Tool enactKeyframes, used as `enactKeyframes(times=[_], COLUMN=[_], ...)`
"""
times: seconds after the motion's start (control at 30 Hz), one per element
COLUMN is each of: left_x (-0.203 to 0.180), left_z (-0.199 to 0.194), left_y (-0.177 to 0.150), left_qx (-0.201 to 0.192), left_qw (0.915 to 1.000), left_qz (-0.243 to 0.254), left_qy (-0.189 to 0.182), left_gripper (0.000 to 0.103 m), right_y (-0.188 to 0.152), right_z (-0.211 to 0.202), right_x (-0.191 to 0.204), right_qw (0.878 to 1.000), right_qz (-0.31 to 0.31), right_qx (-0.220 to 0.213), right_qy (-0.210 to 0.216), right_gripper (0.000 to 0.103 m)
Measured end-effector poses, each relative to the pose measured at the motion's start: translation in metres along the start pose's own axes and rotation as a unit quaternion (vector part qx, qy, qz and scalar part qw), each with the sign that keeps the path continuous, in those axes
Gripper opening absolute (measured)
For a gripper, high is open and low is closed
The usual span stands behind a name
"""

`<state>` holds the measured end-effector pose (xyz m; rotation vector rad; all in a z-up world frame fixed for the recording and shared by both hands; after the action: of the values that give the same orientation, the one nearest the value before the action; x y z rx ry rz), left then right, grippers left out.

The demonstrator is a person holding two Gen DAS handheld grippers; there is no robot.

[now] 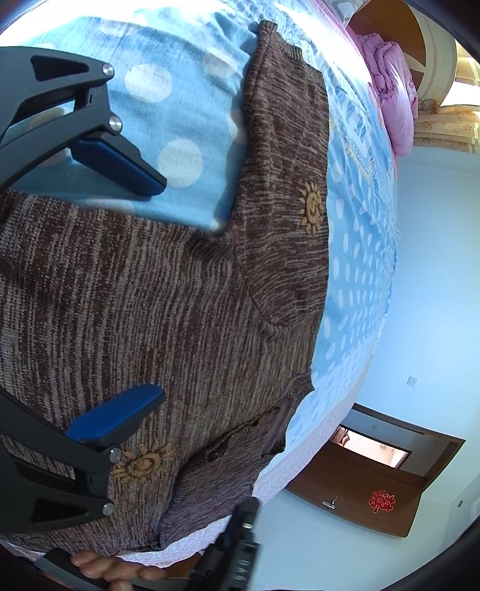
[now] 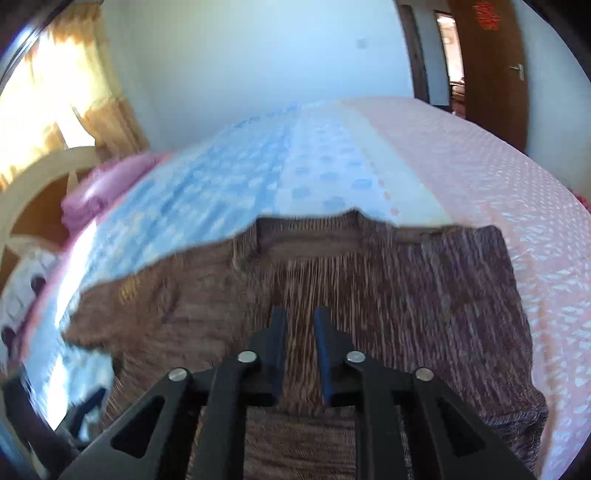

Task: Fold small clothes
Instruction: 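Fold the held sleeve across the sweater body and open the right tool, then grasp the other sweater sleeve with the left tool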

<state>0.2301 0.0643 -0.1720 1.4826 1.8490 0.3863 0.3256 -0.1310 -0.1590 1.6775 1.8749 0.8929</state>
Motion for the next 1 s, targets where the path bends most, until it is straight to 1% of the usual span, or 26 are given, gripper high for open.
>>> enactKeyframes(times=[0.07,0.13,0.2,0.23,0.3,0.33,0.37,0.4,0.47,0.53,0.63,0.67,0.7,0.77,0.9,0.97,1.0], left_x=[0.0,0.0,0.0,0.0,0.0,0.0,0.0,0.0,0.0,0.0,0.0,0.0,0.0,0.0,-0.001,-0.002,0.001], left_z=[0.0,0.0,0.0,0.0,0.001,0.001,0.001,0.001,0.001,0.001,0.001,0.001,0.001,0.001,0.005,0.005,0.004], left_y=[0.0,0.0,0.0,0.0,0.0,0.0,0.0,0.0,0.0,0.0,-0.001,-0.001,-0.001,-0.001,0.001,0.003,0.006], left_qx=[0.001,0.001,0.001,0.001,0.001,0.001,0.001,0.001,0.001,0.001,0.001,0.001,0.001,0.002,0.015,0.035,0.046], left_qw=[1.0,1.0,1.0,1.0,1.0,1.0,1.0,1.0,1.0,1.0,1.0,1.0,1.0,1.0,0.9996,0.9989,0.9986], left_qz=[0.0,0.0,0.002,0.002,0.001,0.001,0.002,0.002,0.002,0.002,0.002,0.002,0.003,0.004,0.011,0.022,0.018], left_qy=[0.0,0.001,0.003,0.003,0.003,0.002,0.003,0.003,0.003,0.004,0.004,0.004,0.005,0.006,0.02,0.022,0.019], left_gripper=[0.103,0.103,0.103,0.103,0.103,0.103,0.103,0.103,0.103,0.103,0.103,0.103,0.103,0.103,0.103,0.103,0.103], right_y=[-0.014,-0.031,-0.039,-0.038,-0.037,-0.034,-0.031,-0.026,-0.025,-0.032,-0.064,-0.07,-0.072,-0.073,-0.069,-0.066,-0.067], right_z=[0.011,0.026,0.025,0.024,0.015,0.007,-0.003,-0.015,-0.028,-0.034,-0.029,-0.033,-0.037,-0.04,-0.035,-0.034,-0.036], right_x=[0.013,0.02,0.025,0.029,0.027,0.02,0.009,-0.01,-0.043,-0.08,-0.127,-0.131,-0.13,-0.128,-0.11,-0.111,-0.112], right_qw=[1.0,0.998,0.999,0.998,0.998,0.998,0.999,1.0,0.997,0.993,0.981,0.985,0.987,0.986,0.979,0.978,0.98], right_qz=[-0.015,-0.02,-0.027,-0.036,-0.044,-0.039,-0.027,-0.009,0.02,0.041,0.059,0.058,0.053,0.045,0.001,-0.004,-0.002], right_qx=[0.02,0.053,0.037,0.042,0.047,0.042,0.026,0.008,-0.005,0.007,0.065,0.04,0.028,0.029,0.037,0.035,0.034], right_qy=[0.011,0.025,0.003,0.001,0.011,0.01,-0.003,-0.027,-0.071,-0.115,-0.173,-0.156,-0.148,-0.157,-0.201,-0.205,-0.197], right_gripper=[0.015,0.015,0.015,0.015,0.015,0.015,0.015,0.015,0.015,0.015,0.014,0.013,0.013,0.014,0.015,0.015,0.016])
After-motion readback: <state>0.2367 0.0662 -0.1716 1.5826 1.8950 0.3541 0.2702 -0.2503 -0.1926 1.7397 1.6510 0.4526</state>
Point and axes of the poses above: each gripper's, at about its wrist camera, not at the fingertips, and z roughly the way its jaws point, x to its left, y to its top, the point moved 5 cm from there along z, roughly the way its jaws point, and after that the axes turned 10 degrees about -z, right-handed, at the moved point
